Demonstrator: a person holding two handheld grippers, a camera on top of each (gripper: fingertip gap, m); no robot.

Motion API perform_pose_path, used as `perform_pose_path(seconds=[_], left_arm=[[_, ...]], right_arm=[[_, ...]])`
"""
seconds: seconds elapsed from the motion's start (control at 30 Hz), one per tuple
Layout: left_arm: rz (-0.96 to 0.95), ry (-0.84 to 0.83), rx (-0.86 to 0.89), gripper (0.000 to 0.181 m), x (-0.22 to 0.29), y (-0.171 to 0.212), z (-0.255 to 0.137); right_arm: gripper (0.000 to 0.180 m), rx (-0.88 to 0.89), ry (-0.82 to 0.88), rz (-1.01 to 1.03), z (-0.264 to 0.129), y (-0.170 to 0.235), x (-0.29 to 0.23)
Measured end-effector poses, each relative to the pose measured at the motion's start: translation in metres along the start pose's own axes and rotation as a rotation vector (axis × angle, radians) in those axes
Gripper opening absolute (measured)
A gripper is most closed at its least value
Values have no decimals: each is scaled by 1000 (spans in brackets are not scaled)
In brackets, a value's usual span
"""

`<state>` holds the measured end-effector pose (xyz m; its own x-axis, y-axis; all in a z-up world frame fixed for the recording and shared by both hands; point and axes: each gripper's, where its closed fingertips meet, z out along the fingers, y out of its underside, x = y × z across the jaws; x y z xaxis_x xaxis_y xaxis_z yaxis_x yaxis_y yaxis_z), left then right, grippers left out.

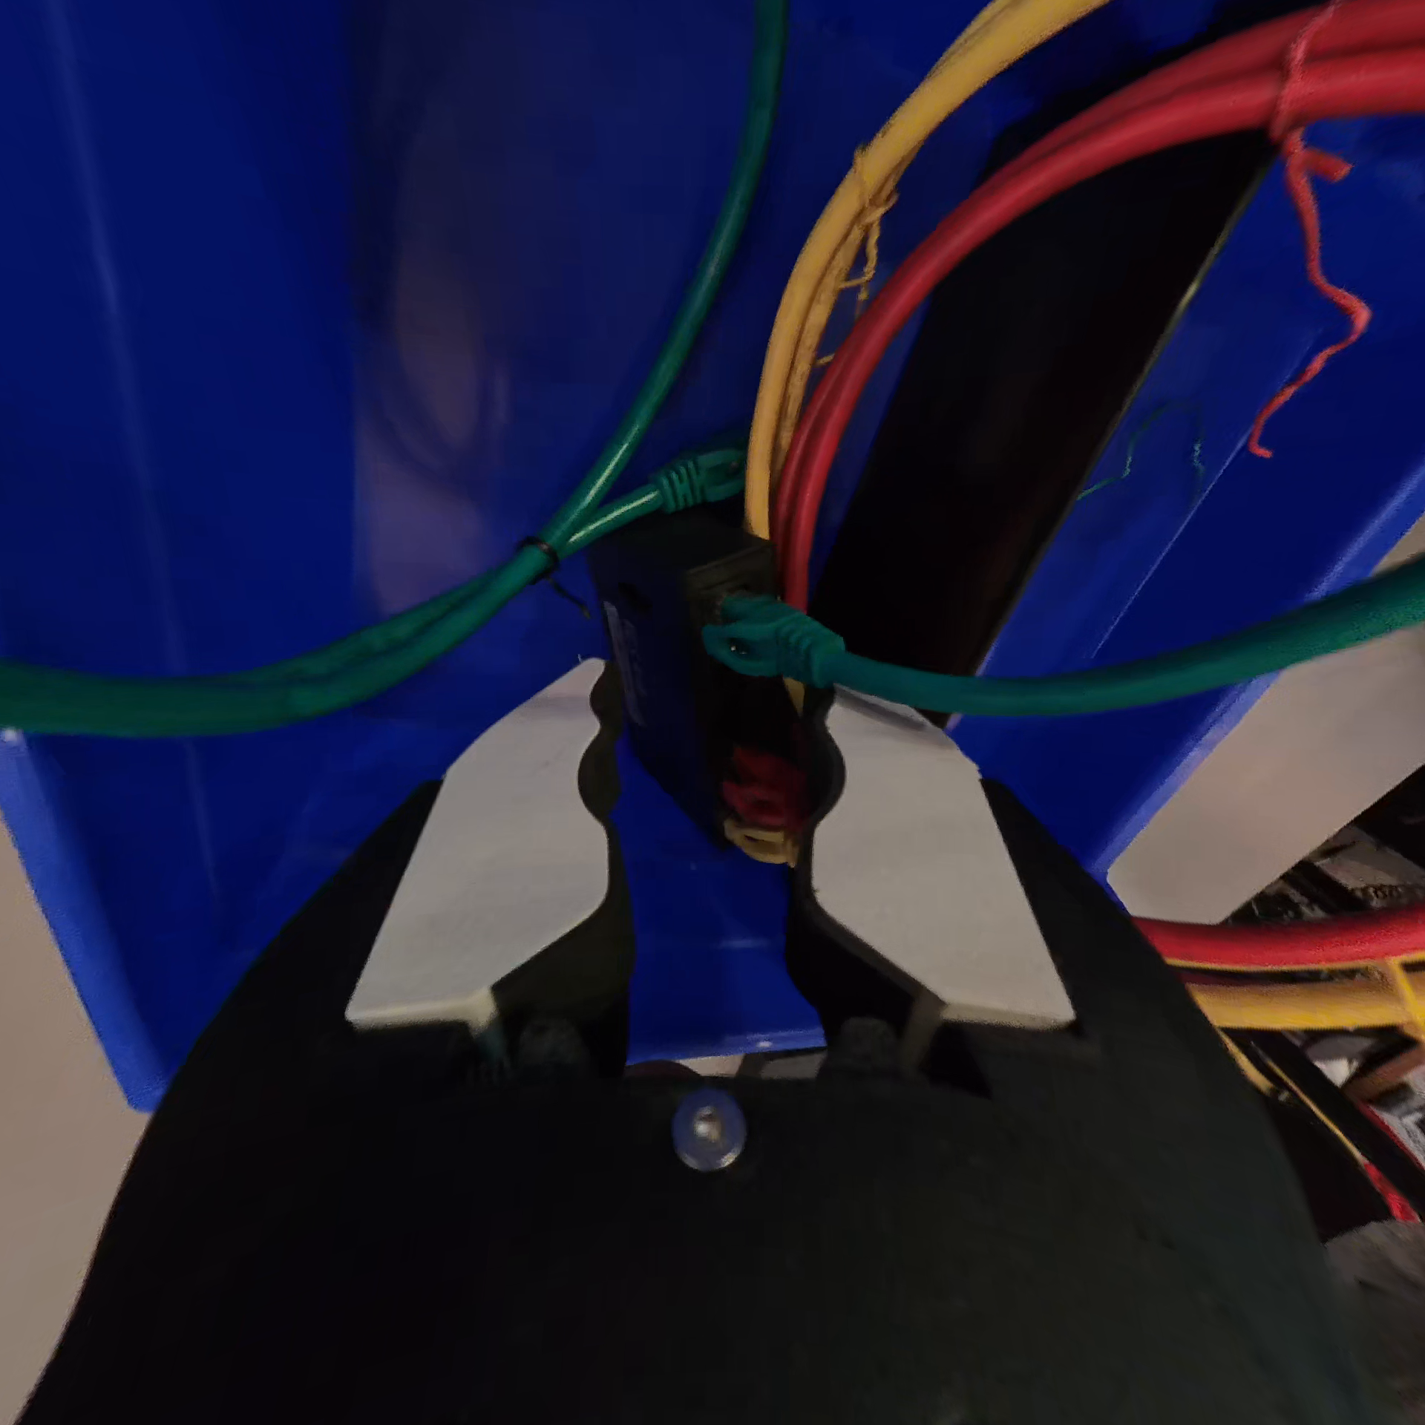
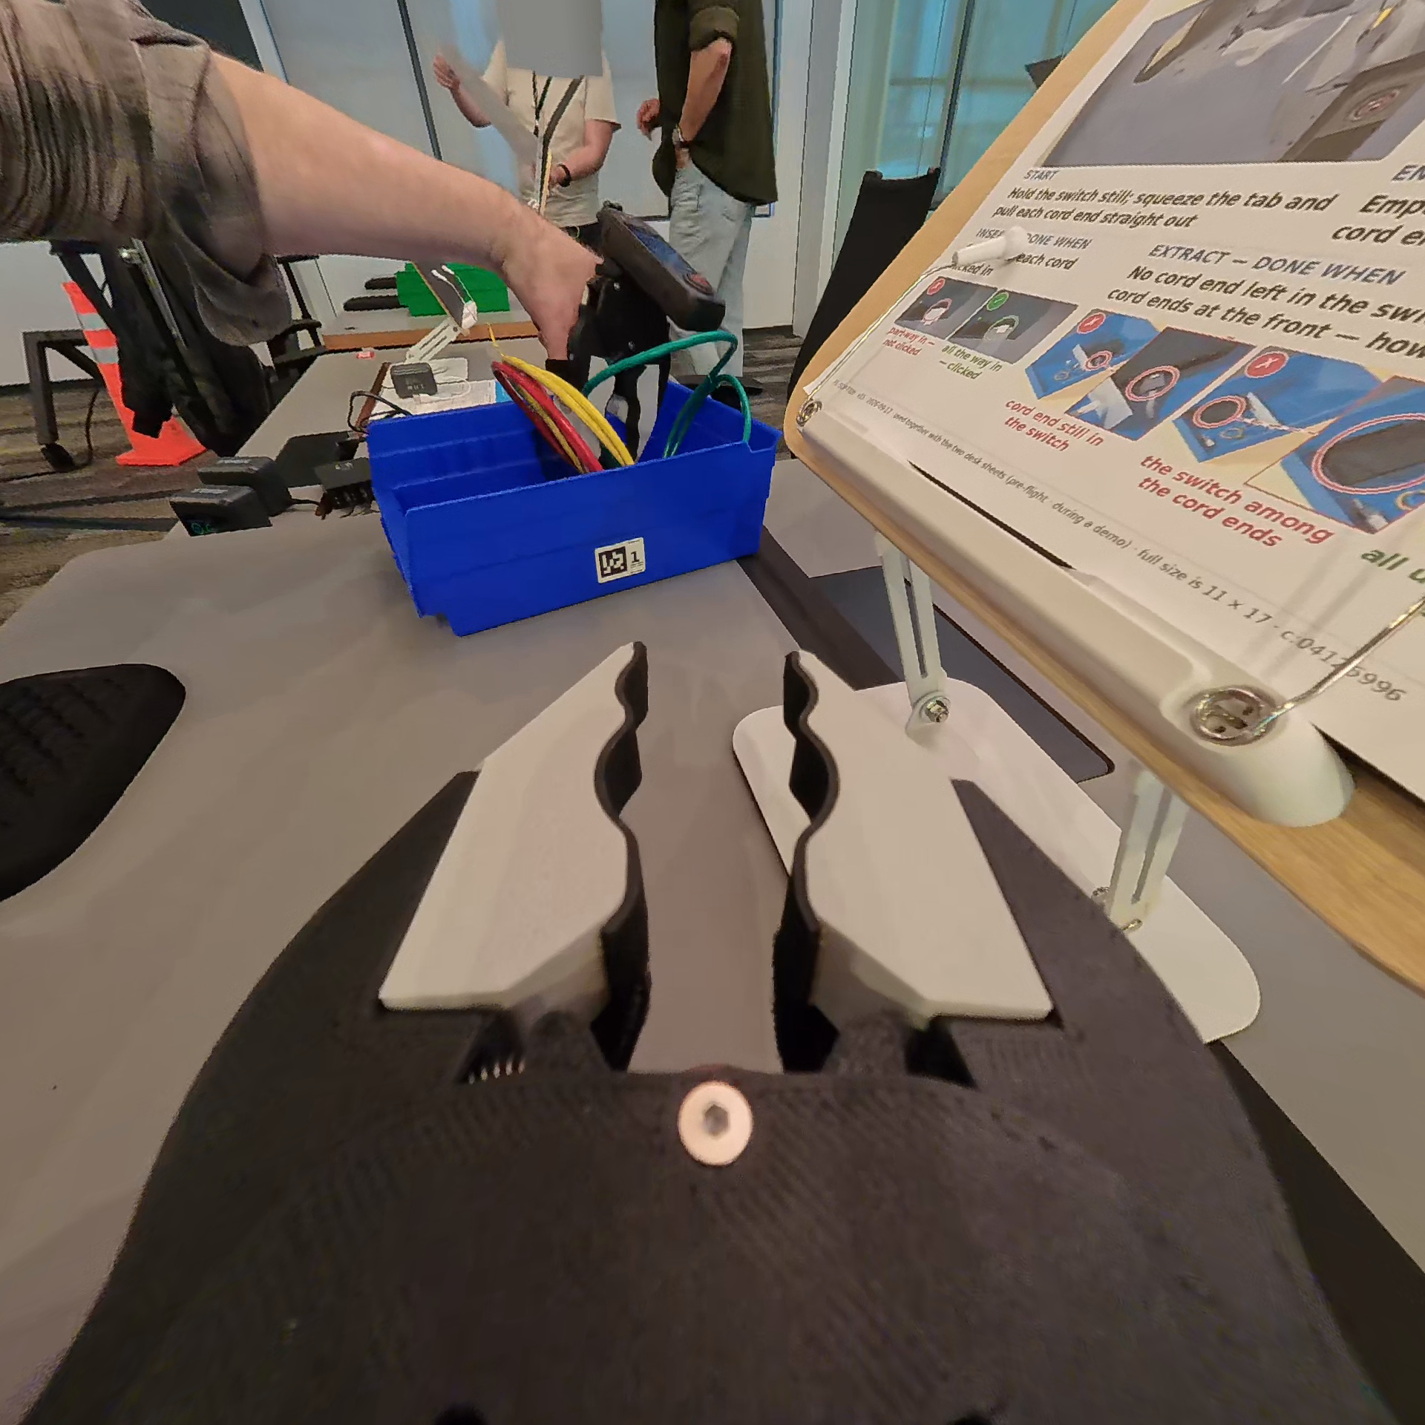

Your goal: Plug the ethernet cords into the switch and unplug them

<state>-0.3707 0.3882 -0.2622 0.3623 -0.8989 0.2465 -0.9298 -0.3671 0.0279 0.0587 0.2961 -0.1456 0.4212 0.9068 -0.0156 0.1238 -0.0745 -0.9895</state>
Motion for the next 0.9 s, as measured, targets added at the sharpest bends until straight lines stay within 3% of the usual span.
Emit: perform_pose_path(seconds=[0.17,0.4,0.87,0.9], left_arm=[[-40,40,52,58,2,-3,-4],[-37,14,74,56,2,-8,-5],[-101,-46,182,24,-5,-17,-14],[-88,-36,191,0,-1,-17,-16]], right_arm=[[33,1,-3,5,0,1,1],[33,-1,-13,9,2,3,-1],[33,22,-18,12,-1,-4,-3],[33,23,-17,12,-1,-4,-2]])
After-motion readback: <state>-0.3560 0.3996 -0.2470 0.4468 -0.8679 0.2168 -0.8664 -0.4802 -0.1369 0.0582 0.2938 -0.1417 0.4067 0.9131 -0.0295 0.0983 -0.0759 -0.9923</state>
